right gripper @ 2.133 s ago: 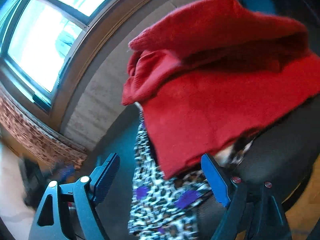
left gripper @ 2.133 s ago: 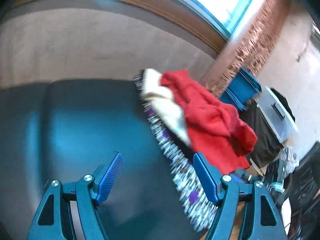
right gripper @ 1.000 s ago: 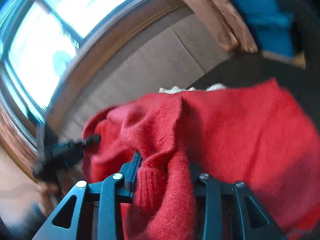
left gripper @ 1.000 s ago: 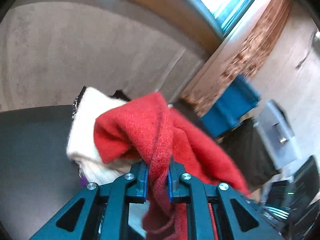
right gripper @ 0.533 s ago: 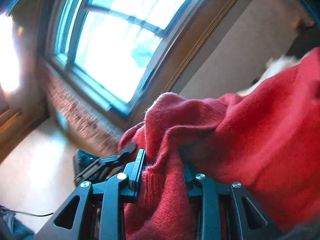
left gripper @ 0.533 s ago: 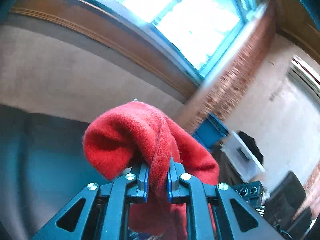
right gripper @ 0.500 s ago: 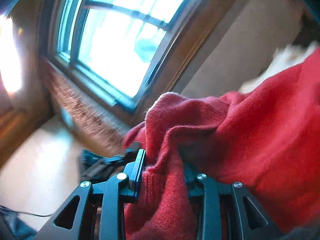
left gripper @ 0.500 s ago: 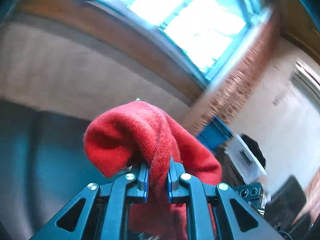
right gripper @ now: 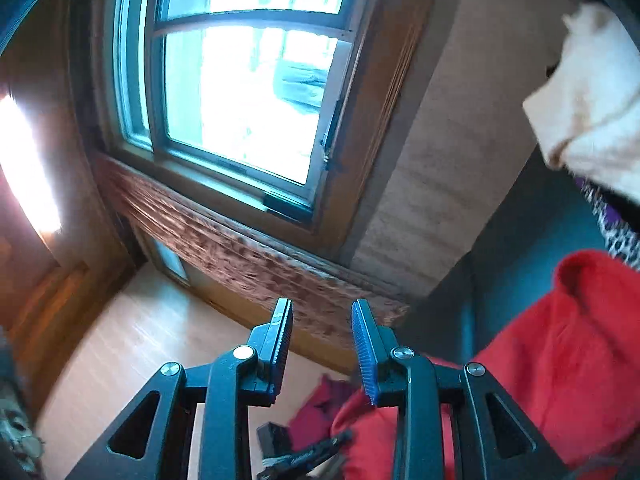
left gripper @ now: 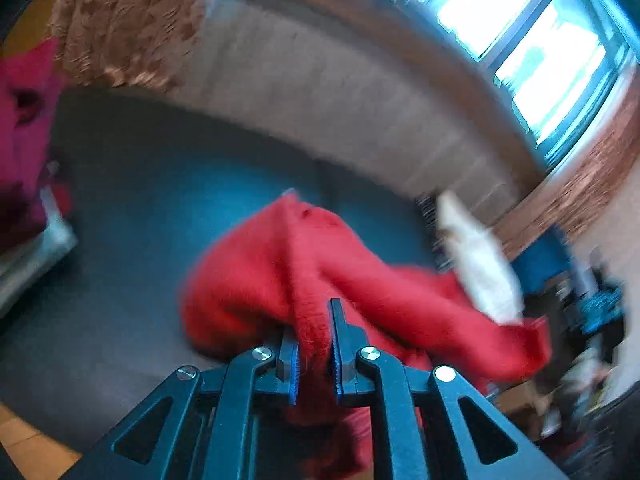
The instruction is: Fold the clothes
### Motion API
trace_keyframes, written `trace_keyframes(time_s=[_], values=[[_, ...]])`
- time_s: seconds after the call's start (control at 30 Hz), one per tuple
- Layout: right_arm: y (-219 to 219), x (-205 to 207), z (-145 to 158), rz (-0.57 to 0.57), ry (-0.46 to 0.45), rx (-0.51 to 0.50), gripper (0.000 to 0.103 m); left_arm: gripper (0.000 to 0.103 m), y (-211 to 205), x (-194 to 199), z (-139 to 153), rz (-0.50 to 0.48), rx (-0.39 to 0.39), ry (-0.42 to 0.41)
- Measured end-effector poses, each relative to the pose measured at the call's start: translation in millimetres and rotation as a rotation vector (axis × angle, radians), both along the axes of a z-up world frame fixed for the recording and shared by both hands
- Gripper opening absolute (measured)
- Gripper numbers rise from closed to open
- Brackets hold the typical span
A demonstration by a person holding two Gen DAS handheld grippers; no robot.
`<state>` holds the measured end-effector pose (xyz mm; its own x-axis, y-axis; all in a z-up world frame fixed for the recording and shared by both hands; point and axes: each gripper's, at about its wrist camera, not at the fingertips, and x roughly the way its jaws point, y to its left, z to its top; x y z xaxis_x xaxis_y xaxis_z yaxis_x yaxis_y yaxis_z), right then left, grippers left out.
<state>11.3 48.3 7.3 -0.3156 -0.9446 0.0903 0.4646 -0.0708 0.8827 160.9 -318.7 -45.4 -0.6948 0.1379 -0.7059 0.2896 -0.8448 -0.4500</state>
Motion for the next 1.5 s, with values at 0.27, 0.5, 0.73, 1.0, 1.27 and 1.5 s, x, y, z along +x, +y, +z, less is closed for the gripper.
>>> trace_keyframes(time_s=[0.27,0.5,0.73,1.0,1.27,1.5], values=[[-19,36,-35,0.007,-0.013,0.407,0.091,0.023,-30,60,-57,0.091,0.089,-0.065],[12,75,-96,0.049,-0.212,0.438,0.092,0.025,-15,85,-27,0.074,0.016,0.038],[9,99,-124,0.212,-0.299,0.415,0.096,0.034,2,75,-17,0.014,0.187,0.107],[10,98,-149,0.056,-0.443,0.285,0.103,0.048,102,16,-37,-0.307,0.402,0.041],[-4,91,-138,0.083,-0.398,0.163,0.103,0.058,163,-42,-58,-0.411,0.476,-0.102],[-20,80,-132,0.039,-0.377,0.175,0.103,0.010,121,-67,-19,-0.266,0.394,0.086]])
